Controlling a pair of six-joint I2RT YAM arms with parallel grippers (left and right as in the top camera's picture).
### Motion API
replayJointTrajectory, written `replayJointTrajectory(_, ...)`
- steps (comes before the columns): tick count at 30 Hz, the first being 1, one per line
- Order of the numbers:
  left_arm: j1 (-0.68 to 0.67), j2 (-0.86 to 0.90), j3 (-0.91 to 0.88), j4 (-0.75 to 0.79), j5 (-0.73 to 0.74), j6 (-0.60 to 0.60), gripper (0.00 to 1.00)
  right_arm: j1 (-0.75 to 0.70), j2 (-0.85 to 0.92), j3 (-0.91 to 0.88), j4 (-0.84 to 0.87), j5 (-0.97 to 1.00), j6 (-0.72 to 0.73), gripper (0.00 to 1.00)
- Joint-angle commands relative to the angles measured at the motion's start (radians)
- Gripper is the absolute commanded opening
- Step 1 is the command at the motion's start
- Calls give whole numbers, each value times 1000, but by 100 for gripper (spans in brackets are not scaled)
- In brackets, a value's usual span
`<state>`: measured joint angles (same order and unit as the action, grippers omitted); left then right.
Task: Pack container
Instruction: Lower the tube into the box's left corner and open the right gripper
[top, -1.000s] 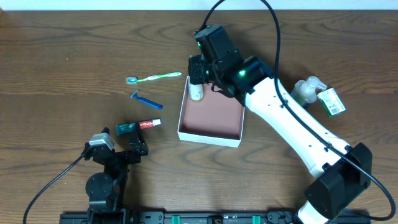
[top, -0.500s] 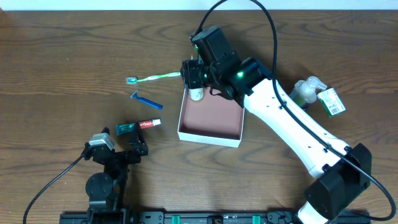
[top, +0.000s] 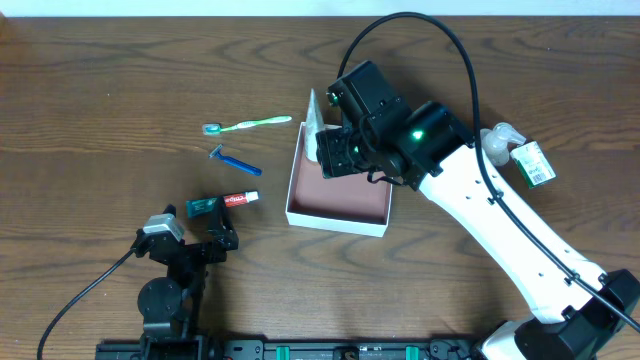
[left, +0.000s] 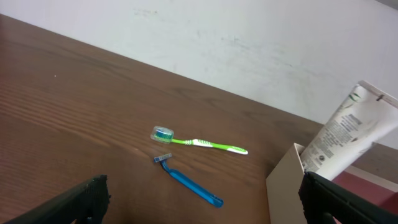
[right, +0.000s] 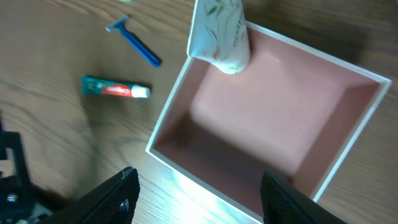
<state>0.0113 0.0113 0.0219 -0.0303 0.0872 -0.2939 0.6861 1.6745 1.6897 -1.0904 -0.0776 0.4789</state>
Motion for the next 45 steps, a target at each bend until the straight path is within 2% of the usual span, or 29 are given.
replayJointTrajectory(1,5,0,-18,-32,18,5,98,9,7,10,-36,48,-24,64)
replayJointTrajectory(6,5,0,-18,-32,18,5,98,9,11,-91,-65,55,-14,62)
replayJointTrajectory(11,5,0,-18,-32,18,5,98,9,11,-297,83,40,29,62)
replayJointTrajectory(16,5,0,-18,-32,18,5,98,-2,11,-421,193,35,65,61)
replayJointTrajectory(30,5,0,-18,-32,18,5,98,-62,11,-458,160,96,61,61)
replayJointTrajectory(45,5,0,-18,-32,18,5,98,-103,9,-435,168,77,-5,61)
